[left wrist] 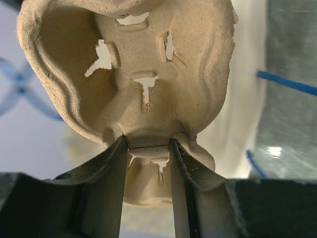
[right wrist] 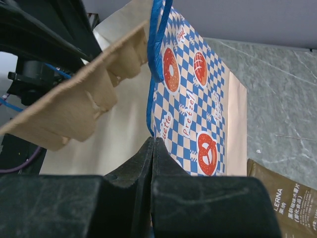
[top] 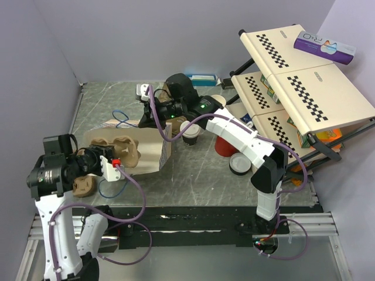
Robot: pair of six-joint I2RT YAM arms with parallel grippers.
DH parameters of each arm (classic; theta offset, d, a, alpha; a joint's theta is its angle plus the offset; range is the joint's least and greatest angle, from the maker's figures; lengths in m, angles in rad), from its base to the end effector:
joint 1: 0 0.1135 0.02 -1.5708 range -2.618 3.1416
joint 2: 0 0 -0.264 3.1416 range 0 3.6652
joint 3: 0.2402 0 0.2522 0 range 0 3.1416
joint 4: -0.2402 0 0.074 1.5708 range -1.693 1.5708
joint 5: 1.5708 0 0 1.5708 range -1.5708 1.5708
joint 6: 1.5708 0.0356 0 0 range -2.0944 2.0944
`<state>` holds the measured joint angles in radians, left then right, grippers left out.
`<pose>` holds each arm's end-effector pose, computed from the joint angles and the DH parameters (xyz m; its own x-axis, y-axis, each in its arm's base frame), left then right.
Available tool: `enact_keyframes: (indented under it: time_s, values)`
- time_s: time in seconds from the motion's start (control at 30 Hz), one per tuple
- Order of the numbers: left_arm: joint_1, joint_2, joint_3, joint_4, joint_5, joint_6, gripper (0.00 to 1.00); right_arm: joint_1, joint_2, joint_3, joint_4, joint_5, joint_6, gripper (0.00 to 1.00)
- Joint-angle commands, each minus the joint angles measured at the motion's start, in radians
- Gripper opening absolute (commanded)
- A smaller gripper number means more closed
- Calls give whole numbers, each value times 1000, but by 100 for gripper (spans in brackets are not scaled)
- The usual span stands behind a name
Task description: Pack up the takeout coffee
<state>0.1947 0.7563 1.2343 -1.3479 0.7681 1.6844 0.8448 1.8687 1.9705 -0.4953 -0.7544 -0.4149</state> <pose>0.0853 -0.0084 0.3845 0.3835 0.8040 -0.4545 0.7109 0.0571 0.7009 0.2655 0.3358 0.4121 0.1560 -0.2667 -0.9511 -0.9856 -0.1057 -0.1320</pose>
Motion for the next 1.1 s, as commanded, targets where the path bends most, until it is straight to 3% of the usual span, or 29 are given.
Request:
enact_keyframes:
  time_s: [0.0,0.23,0.37,0.6,0.87,1.07]
  values:
    - [-3,23,-65,71,25,40,1,8,-77,-16,18,-49,4,0]
    - [-29,18,-154,240,-7,63,1,20,-109,-68,11,-82,14,0]
    - [-75,84,-138,211,-44,109,1,25,-112,-70,21,-91,53,0]
    - [-234,186,-85,299,-154,-122,1,36,-117,-78,31,-80,71,0]
    - [-400,140,-239,431,-343,-187,1,36,-125,-91,27,-57,70,0]
    - [-456,163,-190,380,-453,-245,1,36,-121,-111,31,-36,76,0]
